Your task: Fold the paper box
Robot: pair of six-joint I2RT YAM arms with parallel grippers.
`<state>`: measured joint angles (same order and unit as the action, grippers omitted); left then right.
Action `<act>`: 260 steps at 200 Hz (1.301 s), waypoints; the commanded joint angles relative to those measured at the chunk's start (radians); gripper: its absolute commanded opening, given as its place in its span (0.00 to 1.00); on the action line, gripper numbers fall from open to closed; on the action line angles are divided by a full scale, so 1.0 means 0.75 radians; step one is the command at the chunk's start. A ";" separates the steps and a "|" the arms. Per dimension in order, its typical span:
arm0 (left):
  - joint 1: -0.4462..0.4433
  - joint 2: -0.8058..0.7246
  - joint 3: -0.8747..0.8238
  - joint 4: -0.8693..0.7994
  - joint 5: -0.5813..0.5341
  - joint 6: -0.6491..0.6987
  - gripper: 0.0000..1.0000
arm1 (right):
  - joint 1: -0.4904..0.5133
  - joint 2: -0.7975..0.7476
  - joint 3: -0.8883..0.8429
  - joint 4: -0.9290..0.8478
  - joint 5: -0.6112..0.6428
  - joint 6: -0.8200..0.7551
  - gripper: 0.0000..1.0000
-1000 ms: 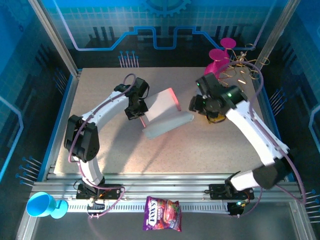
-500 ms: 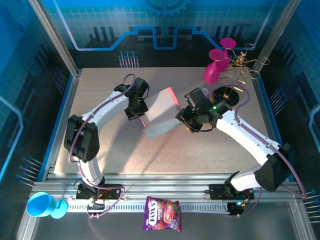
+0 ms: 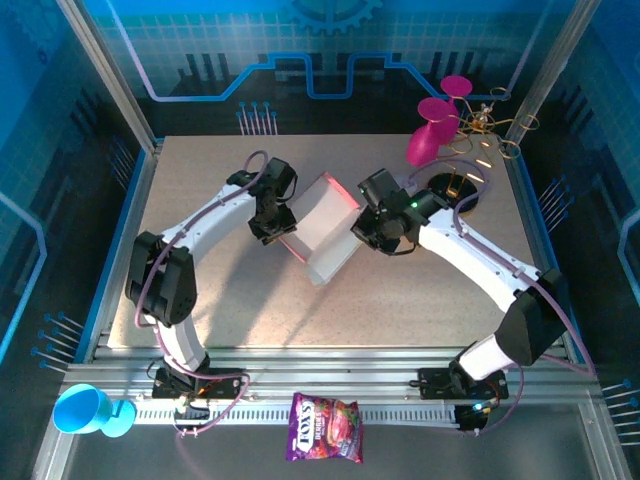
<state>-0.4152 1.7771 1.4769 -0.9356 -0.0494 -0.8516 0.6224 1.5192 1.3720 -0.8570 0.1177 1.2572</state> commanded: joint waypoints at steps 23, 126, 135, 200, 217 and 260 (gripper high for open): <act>-0.023 -0.250 -0.068 0.016 0.279 -0.119 0.77 | -0.065 0.089 0.190 -0.166 0.168 -0.501 0.00; 0.166 -0.338 0.323 -0.093 0.385 -0.144 0.68 | -0.099 0.238 0.580 -0.259 -0.007 -1.650 0.00; 0.174 -0.329 0.337 -0.026 0.389 -0.249 0.65 | -0.081 0.216 0.563 -0.217 0.010 -1.681 0.00; 0.091 -0.206 0.329 0.390 0.392 -1.078 0.58 | -0.003 0.197 0.548 -0.131 0.024 -1.721 0.00; 0.063 -0.172 0.344 0.389 0.377 -1.180 0.58 | 0.007 0.189 0.531 -0.110 0.028 -1.718 0.00; 0.018 -0.137 0.237 0.504 0.406 -1.385 0.56 | 0.035 0.199 0.533 -0.109 0.046 -1.731 0.00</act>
<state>-0.3885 1.6581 1.6905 -0.6315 0.2409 -1.7336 0.6220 1.6962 1.7794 -0.9558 0.1310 -0.0181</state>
